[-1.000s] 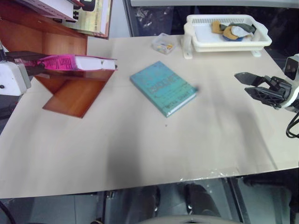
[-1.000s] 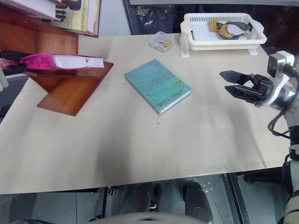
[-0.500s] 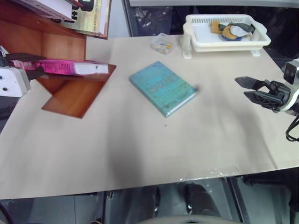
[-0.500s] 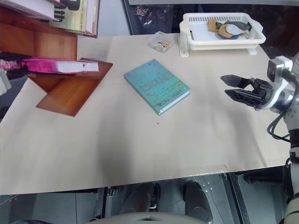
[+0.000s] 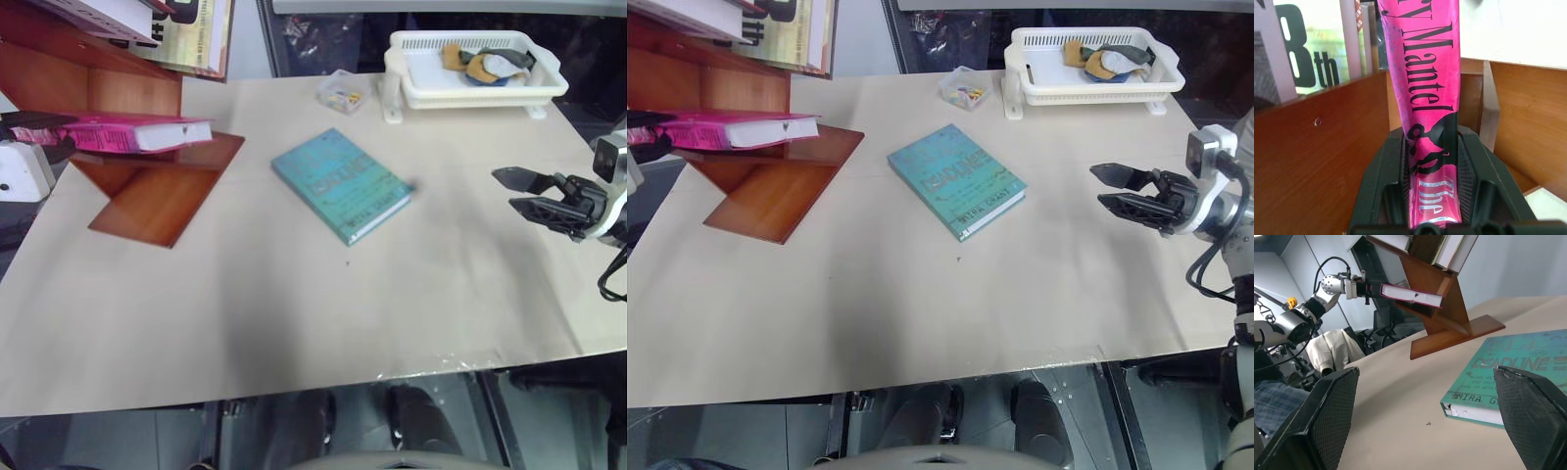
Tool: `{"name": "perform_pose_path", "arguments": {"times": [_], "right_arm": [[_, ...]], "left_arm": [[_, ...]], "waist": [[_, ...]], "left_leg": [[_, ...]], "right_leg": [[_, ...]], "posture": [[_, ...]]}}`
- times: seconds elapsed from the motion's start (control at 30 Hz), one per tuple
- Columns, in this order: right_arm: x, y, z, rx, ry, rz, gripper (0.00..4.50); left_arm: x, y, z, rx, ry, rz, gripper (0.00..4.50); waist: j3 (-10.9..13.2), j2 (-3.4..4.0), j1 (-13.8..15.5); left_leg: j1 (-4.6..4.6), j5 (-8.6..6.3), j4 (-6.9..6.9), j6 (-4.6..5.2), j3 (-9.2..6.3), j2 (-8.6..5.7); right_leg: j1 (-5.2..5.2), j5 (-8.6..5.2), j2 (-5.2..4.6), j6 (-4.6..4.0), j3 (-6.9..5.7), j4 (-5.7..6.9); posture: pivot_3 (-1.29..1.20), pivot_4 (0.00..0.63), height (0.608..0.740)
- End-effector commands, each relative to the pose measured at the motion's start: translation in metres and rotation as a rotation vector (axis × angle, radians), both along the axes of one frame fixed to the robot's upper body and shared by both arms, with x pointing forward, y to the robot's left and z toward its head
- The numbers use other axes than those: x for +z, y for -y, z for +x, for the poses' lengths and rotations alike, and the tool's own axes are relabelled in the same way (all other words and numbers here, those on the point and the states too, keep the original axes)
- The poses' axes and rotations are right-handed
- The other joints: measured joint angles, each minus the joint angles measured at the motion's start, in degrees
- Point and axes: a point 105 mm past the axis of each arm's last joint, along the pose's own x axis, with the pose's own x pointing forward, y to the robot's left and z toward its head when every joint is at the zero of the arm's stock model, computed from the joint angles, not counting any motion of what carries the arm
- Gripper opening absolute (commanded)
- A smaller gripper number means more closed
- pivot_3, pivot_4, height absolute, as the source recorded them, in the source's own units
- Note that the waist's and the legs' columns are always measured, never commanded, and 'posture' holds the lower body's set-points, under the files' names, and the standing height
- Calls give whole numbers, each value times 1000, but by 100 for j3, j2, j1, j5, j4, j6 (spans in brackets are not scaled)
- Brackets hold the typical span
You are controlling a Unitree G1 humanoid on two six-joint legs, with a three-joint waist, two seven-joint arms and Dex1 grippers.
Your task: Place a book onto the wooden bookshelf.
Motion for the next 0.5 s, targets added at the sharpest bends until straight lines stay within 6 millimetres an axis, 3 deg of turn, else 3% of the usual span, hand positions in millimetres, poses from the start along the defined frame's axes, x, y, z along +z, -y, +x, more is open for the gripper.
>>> {"name": "perform_pose_path", "arguments": {"times": [0.03, 0.13, 0.17, 0.23, 0.5], "right_arm": [[13, 5, -8, 31, 76, 6, 4500], [13, 5, -8, 31, 76, 4, 4500], [13, 6, -8, 30, 76, 4, 4500], [13, 6, -8, 26, 77, 2, 4500], [13, 8, -9, 20, 78, -1, 4500]], "left_arm": [[18, -4, -5, 25, 54, 2, 1311], [17, -6, -5, 40, 53, 10, 2692], [18, -8, -5, 47, 61, 16, 2919], [19, -9, -4, 59, 74, 19, 3993], [17, -15, -3, 88, 86, 31, 3993]], "waist": [[0, 0, 0], [0, 0, 0], [0, 0, 0], [0, 0, 0], [0, 0, 0]], "left_leg": [[0, 0, 0, 0, 0, 0], [0, 0, 1, 0, 1, 0], [0, 0, 1, 0, 1, 0], [0, 0, 1, 0, 0, 0], [0, 0, 2, 0, 1, 0]], "right_leg": [[0, 0, 0, 0, 0, 1], [0, 0, 0, 0, 0, 2], [0, 0, 0, 0, 0, 2], [0, 0, 0, 0, 0, 2], [0, 0, 1, 0, 0, 4]], "posture": [[0, 150, 740], [0, 150, 740], [0, 150, 740], [0, 150, 740], [0, 150, 740]]}}
